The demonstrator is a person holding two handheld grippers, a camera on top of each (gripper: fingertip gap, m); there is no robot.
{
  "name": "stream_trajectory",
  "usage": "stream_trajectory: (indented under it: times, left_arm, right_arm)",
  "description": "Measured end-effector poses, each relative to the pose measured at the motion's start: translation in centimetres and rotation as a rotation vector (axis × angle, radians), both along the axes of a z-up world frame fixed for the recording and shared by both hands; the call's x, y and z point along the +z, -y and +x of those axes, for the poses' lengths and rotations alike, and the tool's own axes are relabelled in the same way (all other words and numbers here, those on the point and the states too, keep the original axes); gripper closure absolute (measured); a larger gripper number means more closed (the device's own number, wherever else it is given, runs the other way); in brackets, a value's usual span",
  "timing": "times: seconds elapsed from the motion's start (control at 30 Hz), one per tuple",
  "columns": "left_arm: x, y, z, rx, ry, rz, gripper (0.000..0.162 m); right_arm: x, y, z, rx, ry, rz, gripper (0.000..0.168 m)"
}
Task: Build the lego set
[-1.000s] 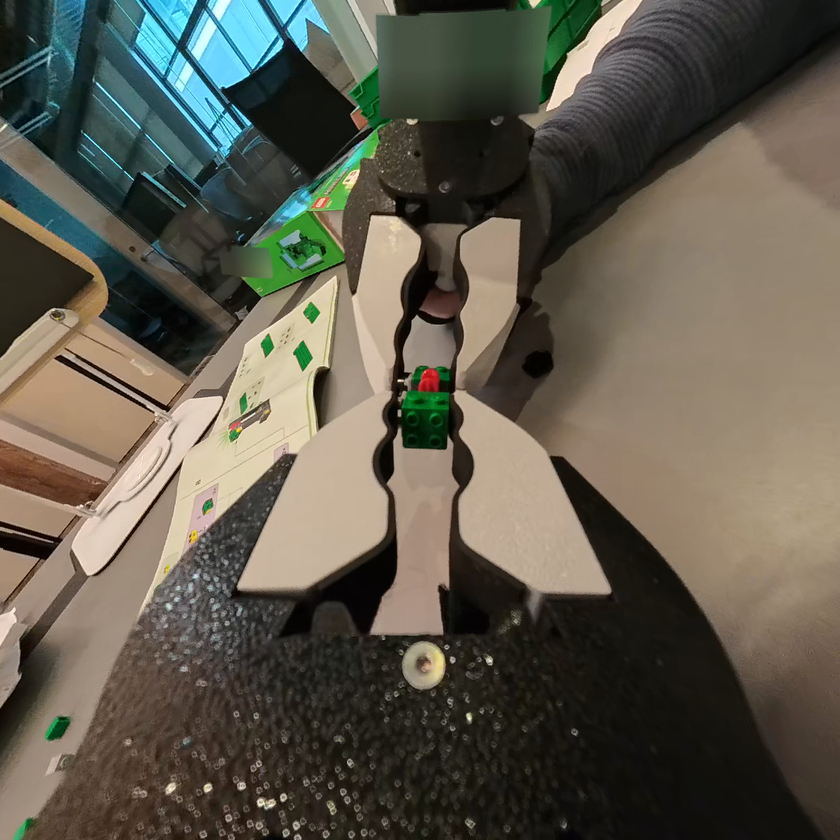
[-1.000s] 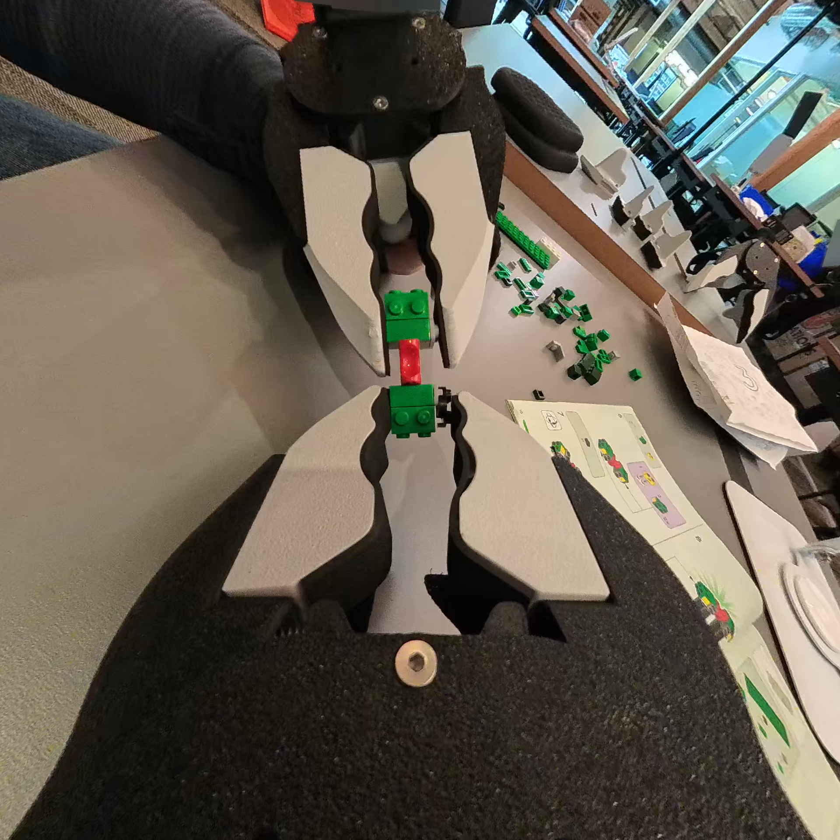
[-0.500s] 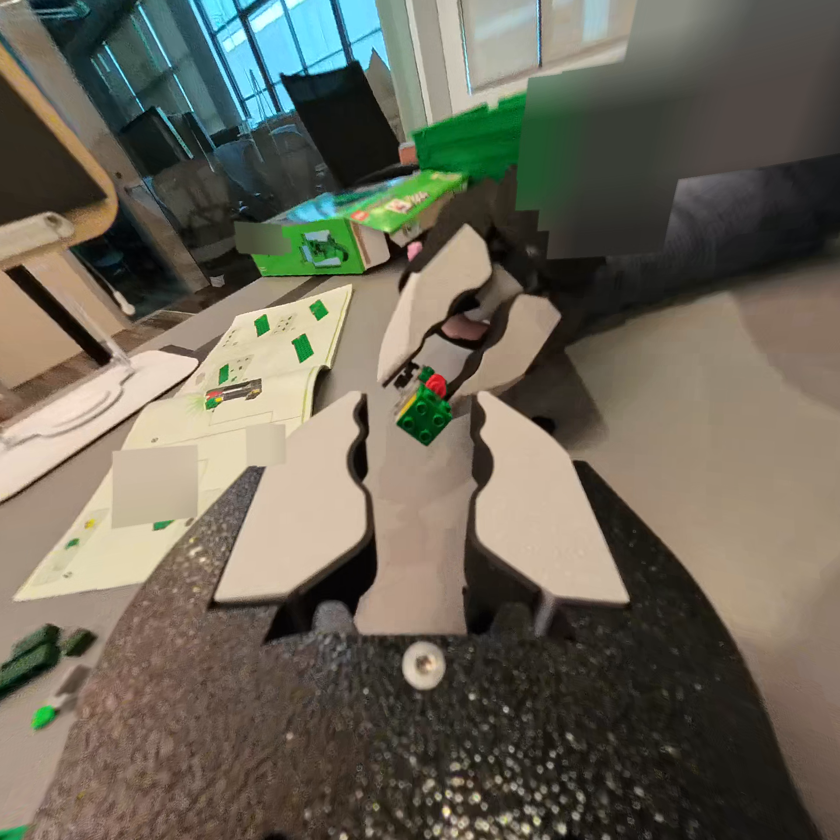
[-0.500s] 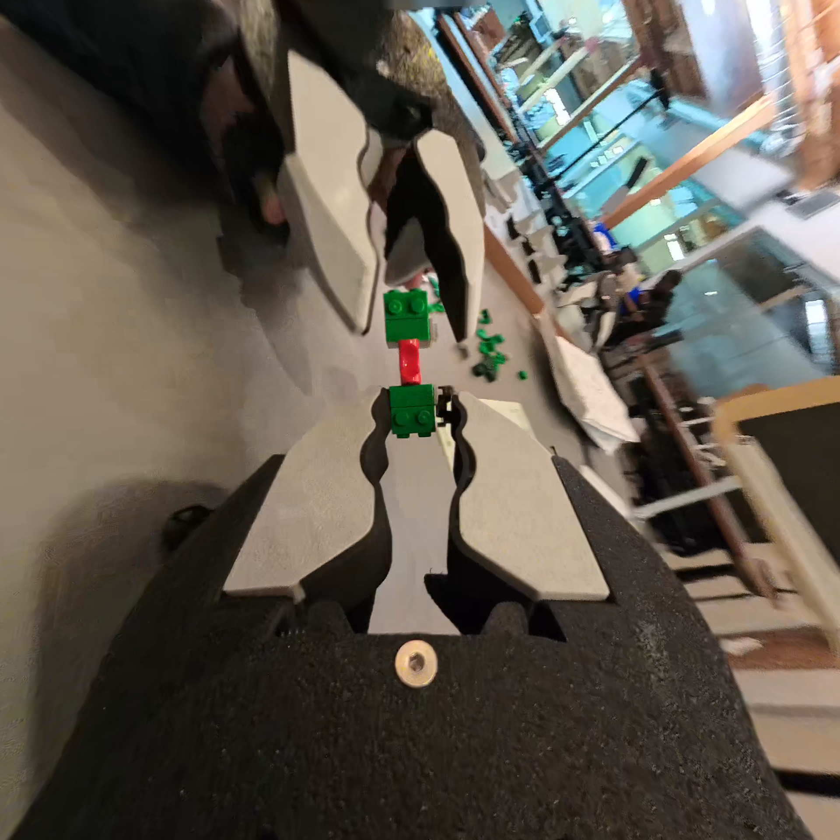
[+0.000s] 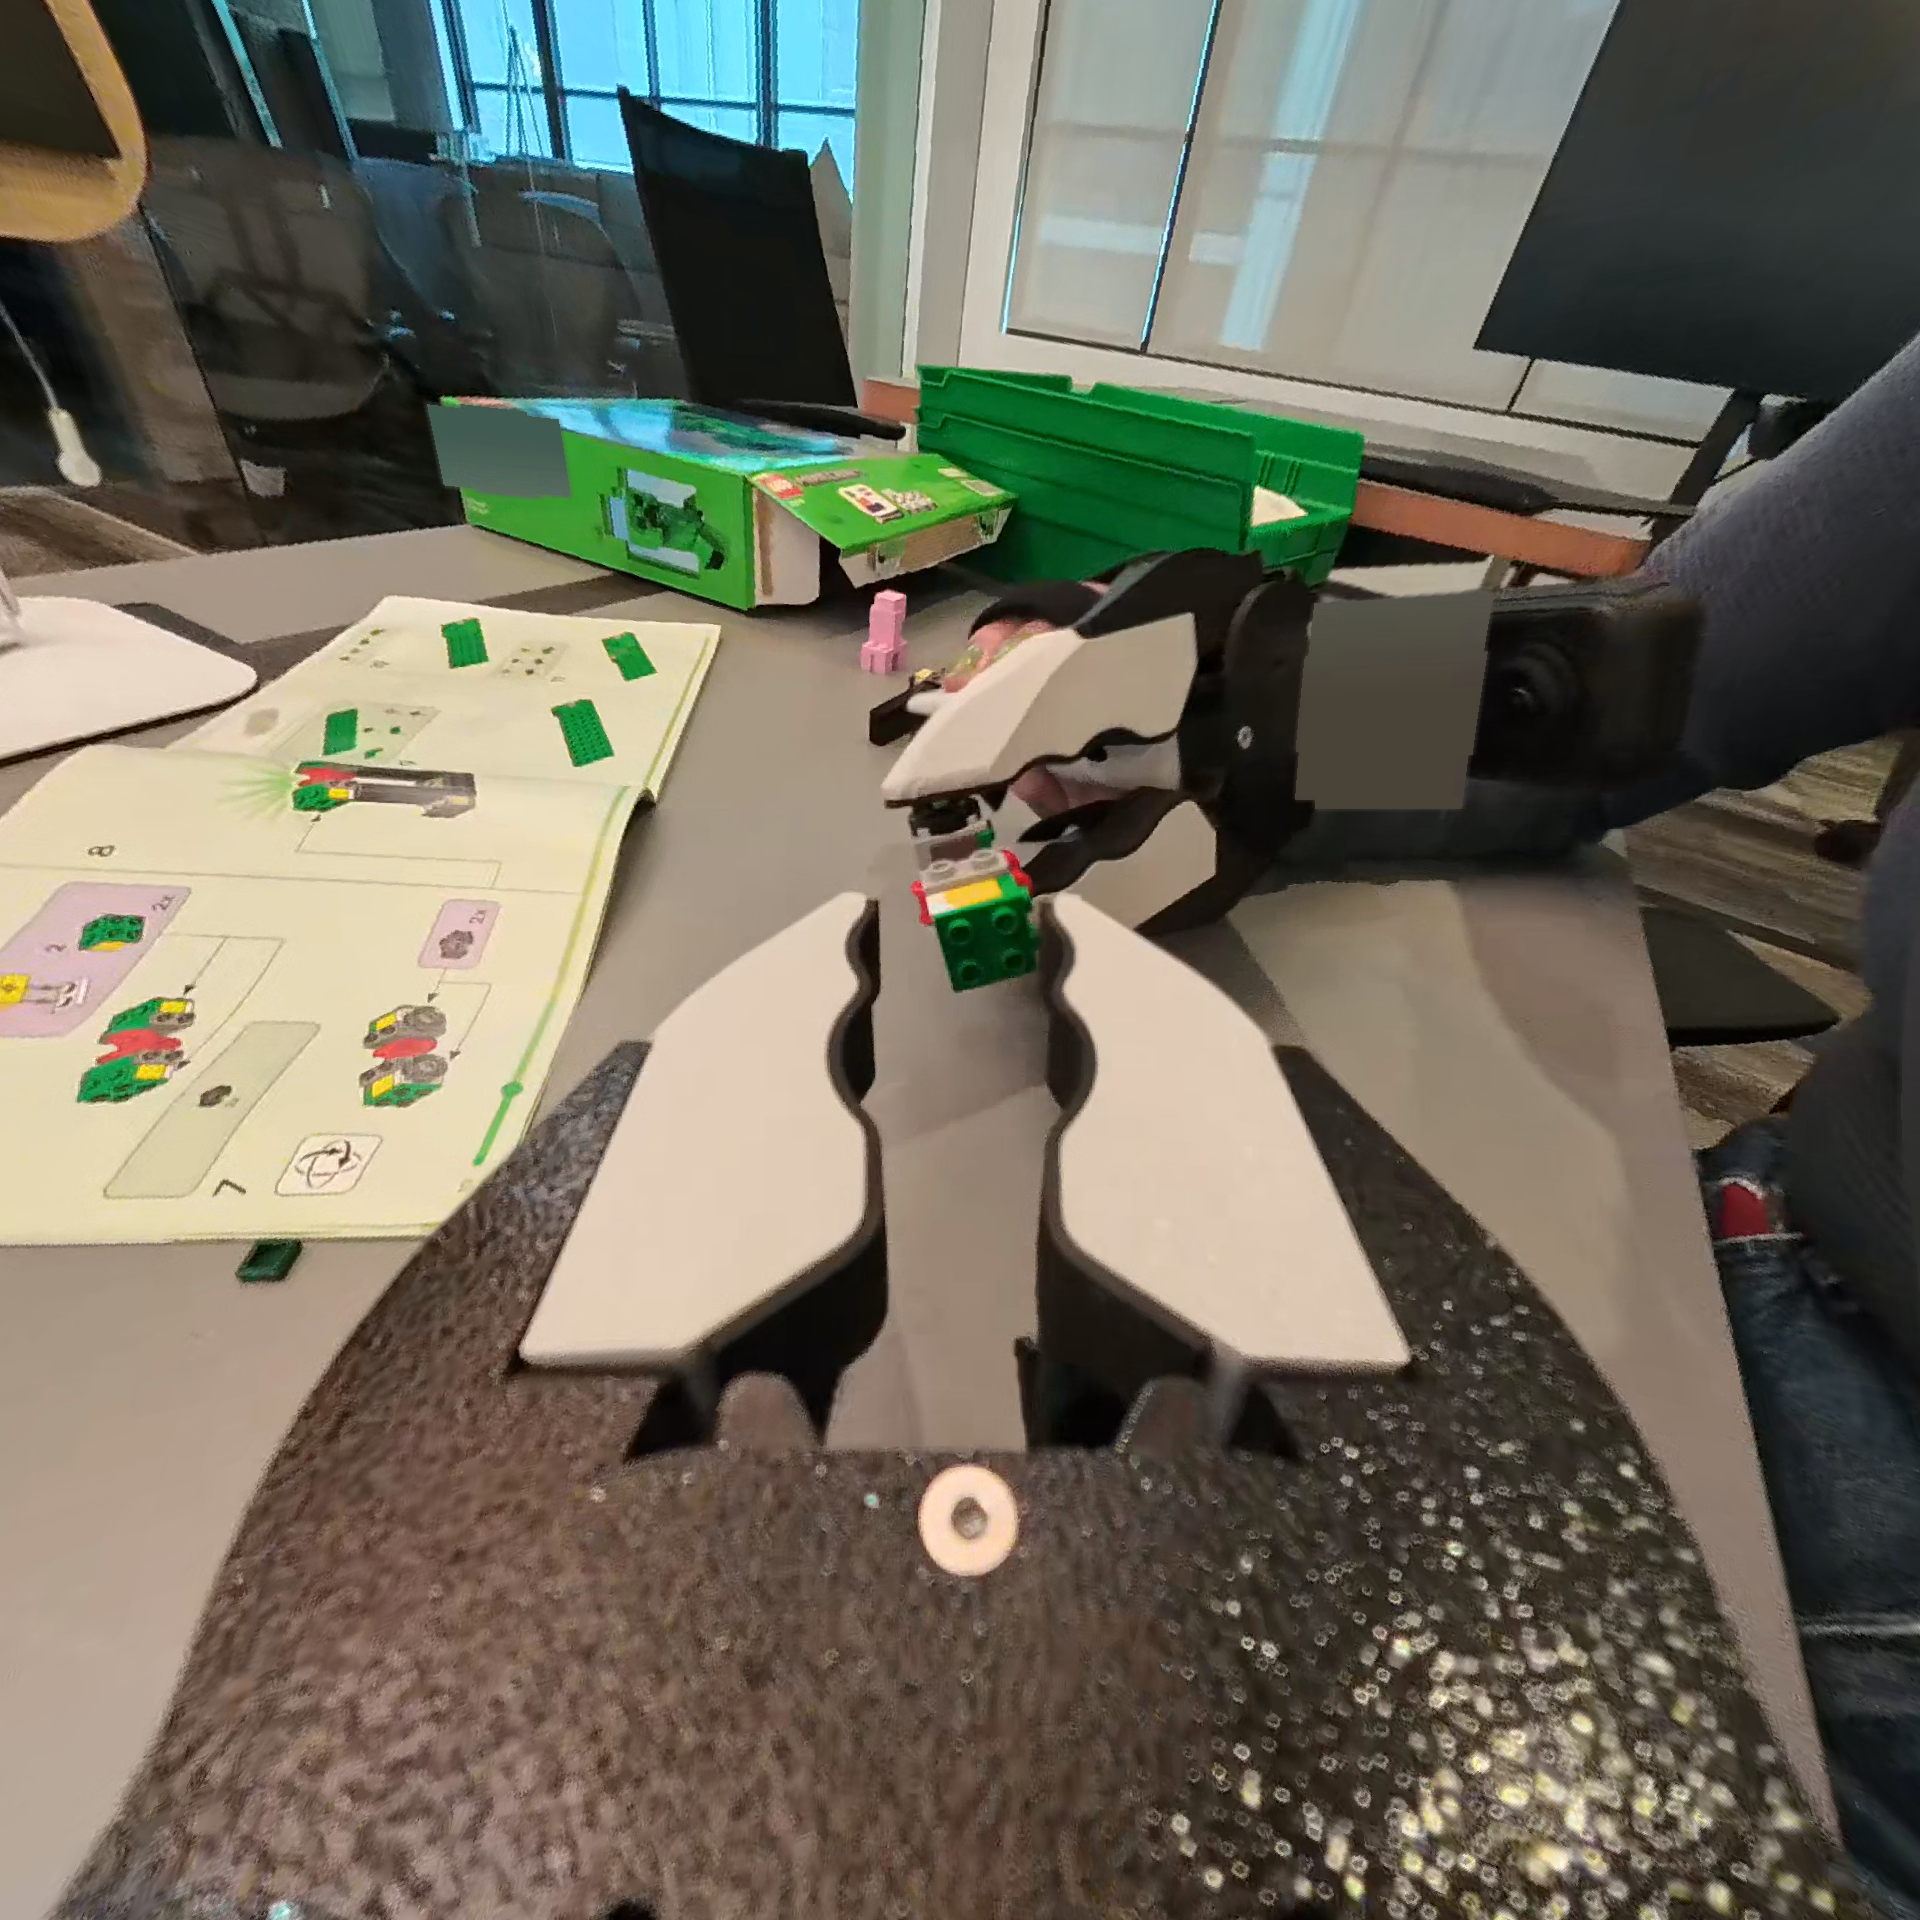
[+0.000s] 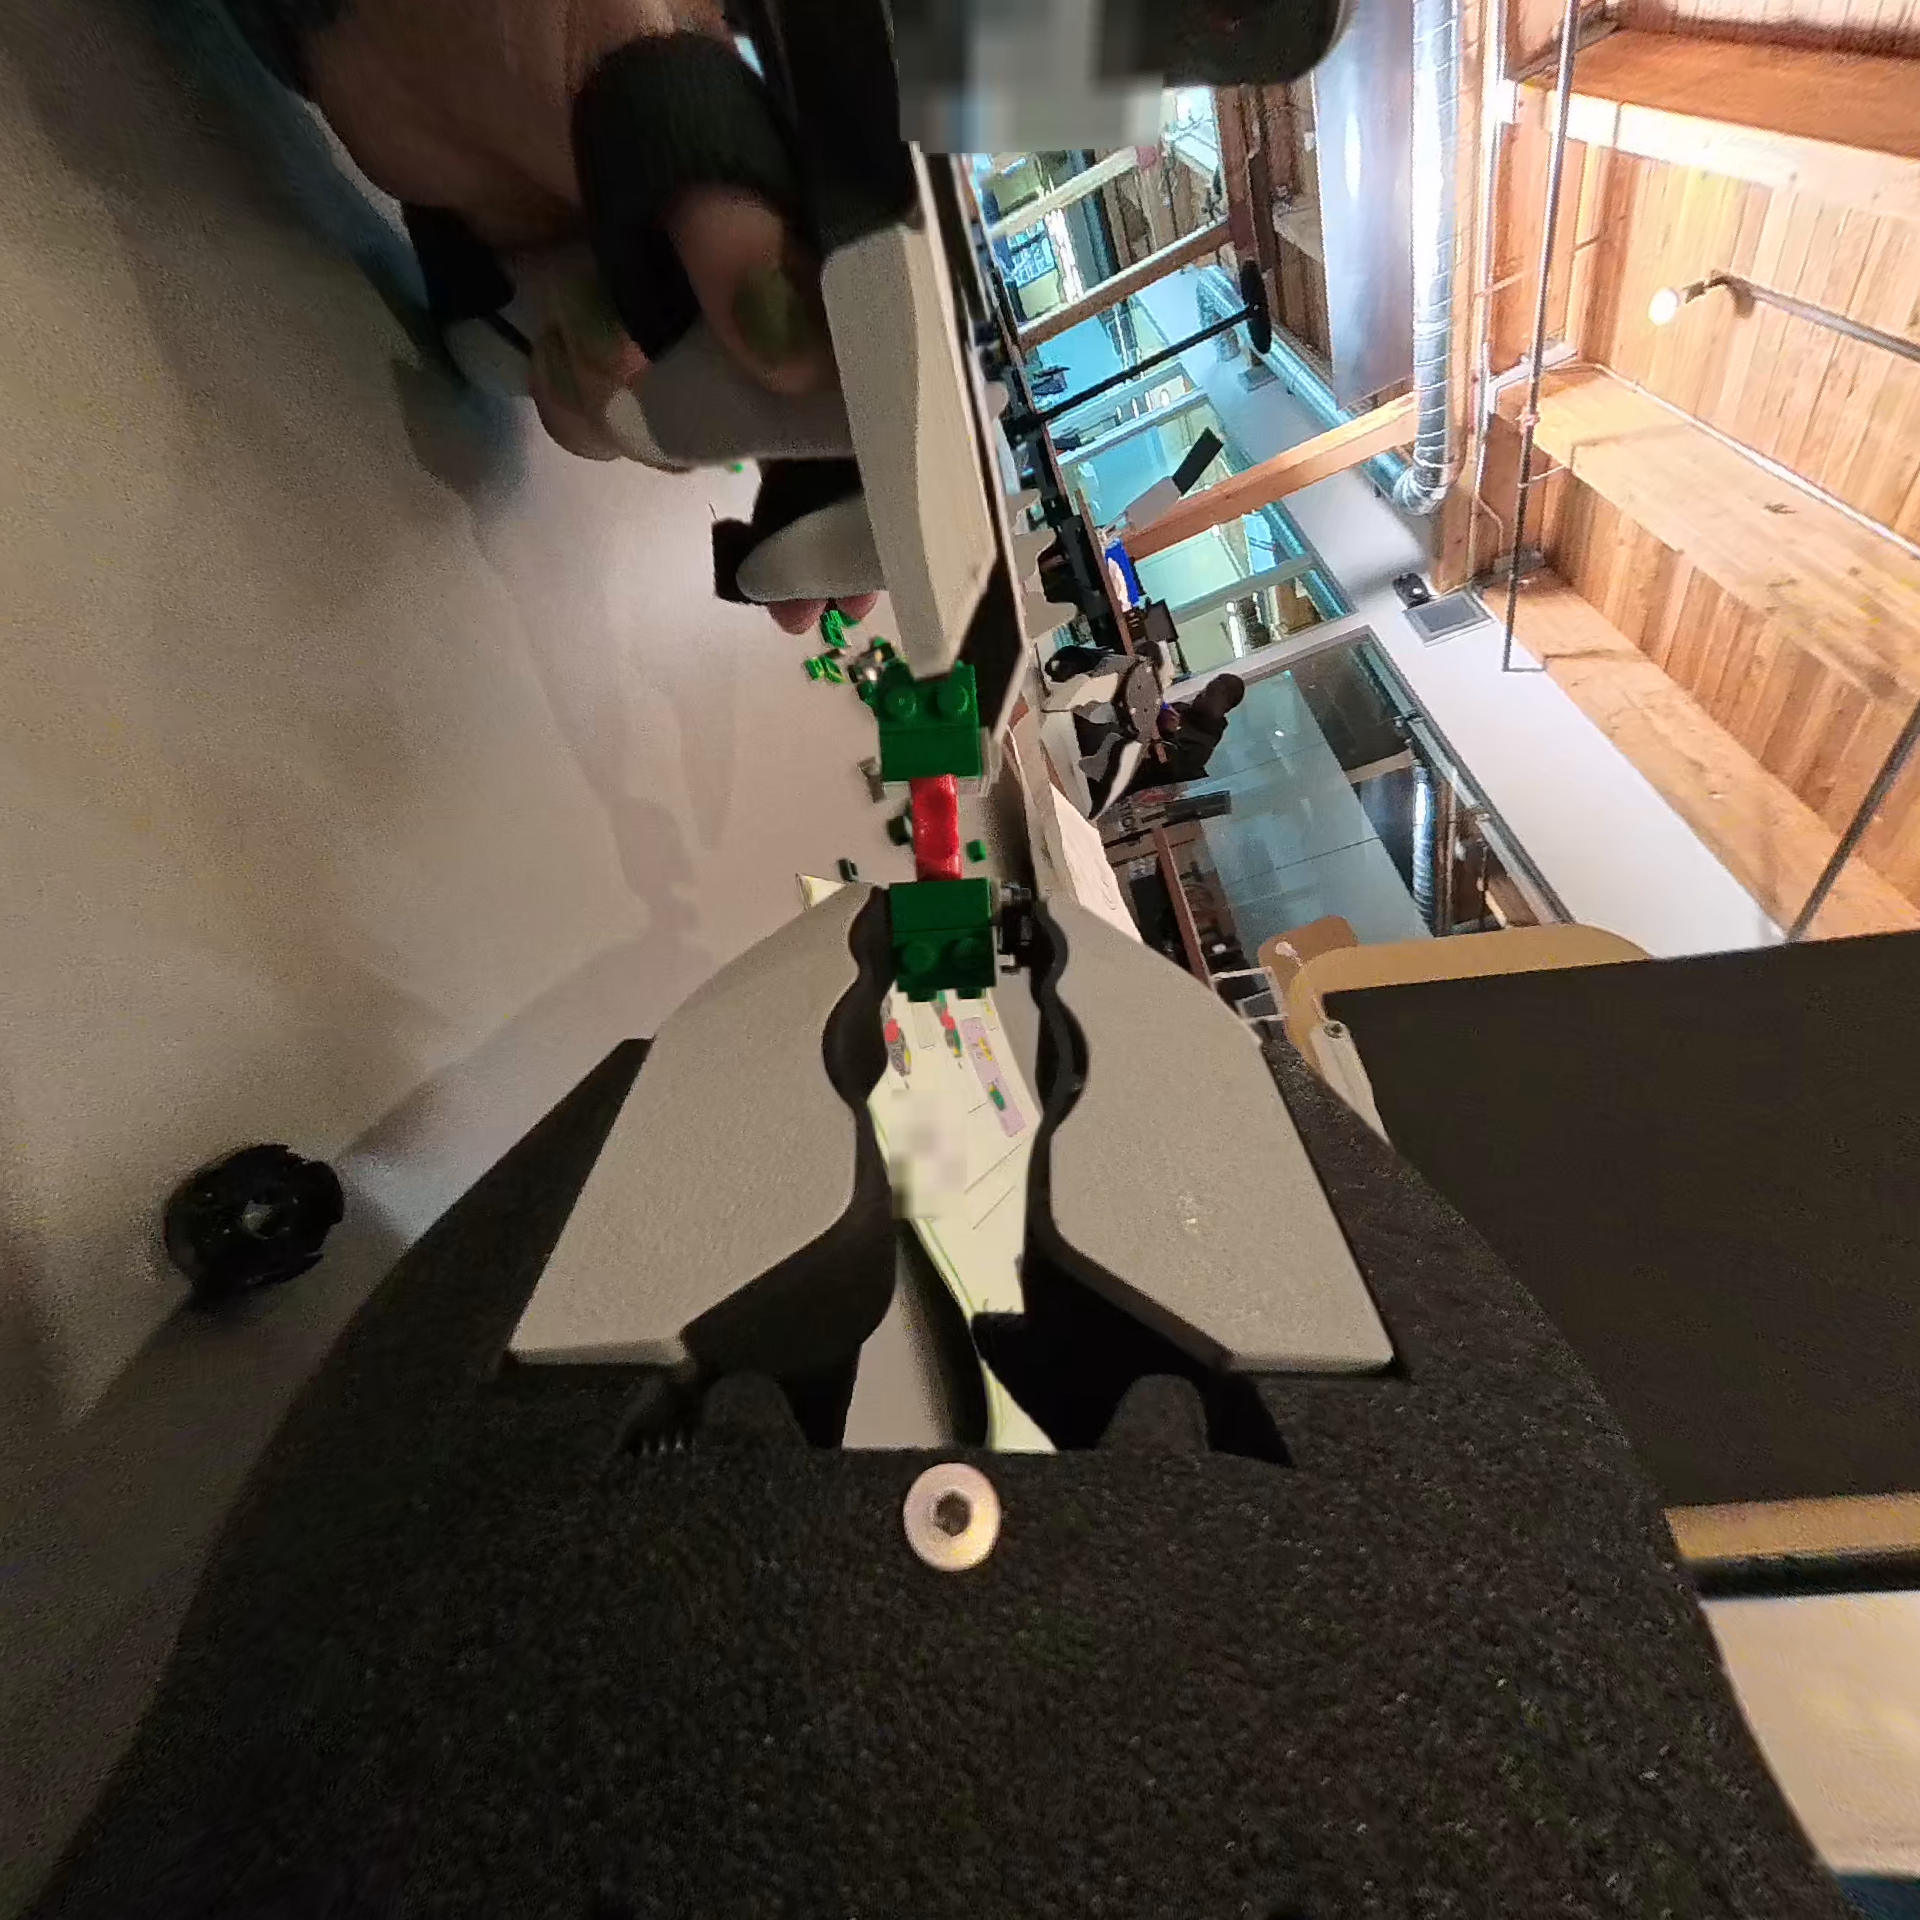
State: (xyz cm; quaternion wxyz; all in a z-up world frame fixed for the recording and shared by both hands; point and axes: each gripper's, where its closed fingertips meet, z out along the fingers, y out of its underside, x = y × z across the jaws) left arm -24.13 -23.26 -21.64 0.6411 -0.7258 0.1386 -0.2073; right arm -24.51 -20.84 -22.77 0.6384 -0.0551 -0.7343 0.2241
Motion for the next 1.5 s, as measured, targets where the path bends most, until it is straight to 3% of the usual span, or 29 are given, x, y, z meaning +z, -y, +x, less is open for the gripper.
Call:
stream_trajectory:
  times: [0.6, 0.67, 0.8, 0.97, 1.07, 1.17, 1.27, 1.4, 1.5]
  left_arm:
    - [-0.8, -0.1, 0.6, -0.014, -0.034, -0.054, 0.143]
    - [-0.7, -0.1, 0.6, -0.010, -0.032, -0.047, 0.143]
    - [-0.2, 0.0, 0.0, 0.006, 0.018, -0.032, 0.144]
    - [0.2, 0.1, -0.3, 0.011, 0.048, -0.004, 0.144]
    - [0.2, 0.2, -0.1, 0.013, 0.021, 0.006, 0.144]
    - [-0.2, 0.1, 0.4, 0.016, -0.065, 0.008, 0.144]
    - [-1.0, -0.1, 1.0, 0.015, -0.170, -0.007, 0.144]
    - [-1.6, -0.2, 1.3, 0.022, -0.259, -0.009, 0.144]
    - [-1.6, -0.2, 1.3, 0.025, -0.266, -0.004, 0.144]
  right_arm:
    - [0.1, 0.0, 0.0, -0.023, -0.047, 0.051, 0.143]
    - [0.3, 0.3, 0.1, -0.011, -0.051, 0.027, 0.143]
    - [0.5, -0.5, 0.4, -0.029, -0.017, -0.052, 0.126]
    - [0.4, -2.9, 1.2, -0.101, 0.030, -0.106, 0.129]
    - [0.1, -2.5, 3.0, -0.025, 0.157, -0.152, 0.143]
    - [-1.9, -1.0, 5.2, 0.042, 0.566, -0.387, 0.148]
    - [-3.6, -0.8, 6.3, -0.072, 0.867, -0.531, 0.151]
    - [-5.2, -1.0, 6.9, -0.350, 0.999, -0.579, 0.151]
    - [-5.9, 0.4, 7.5, -0.386, 0.996, -0.578, 0.149]
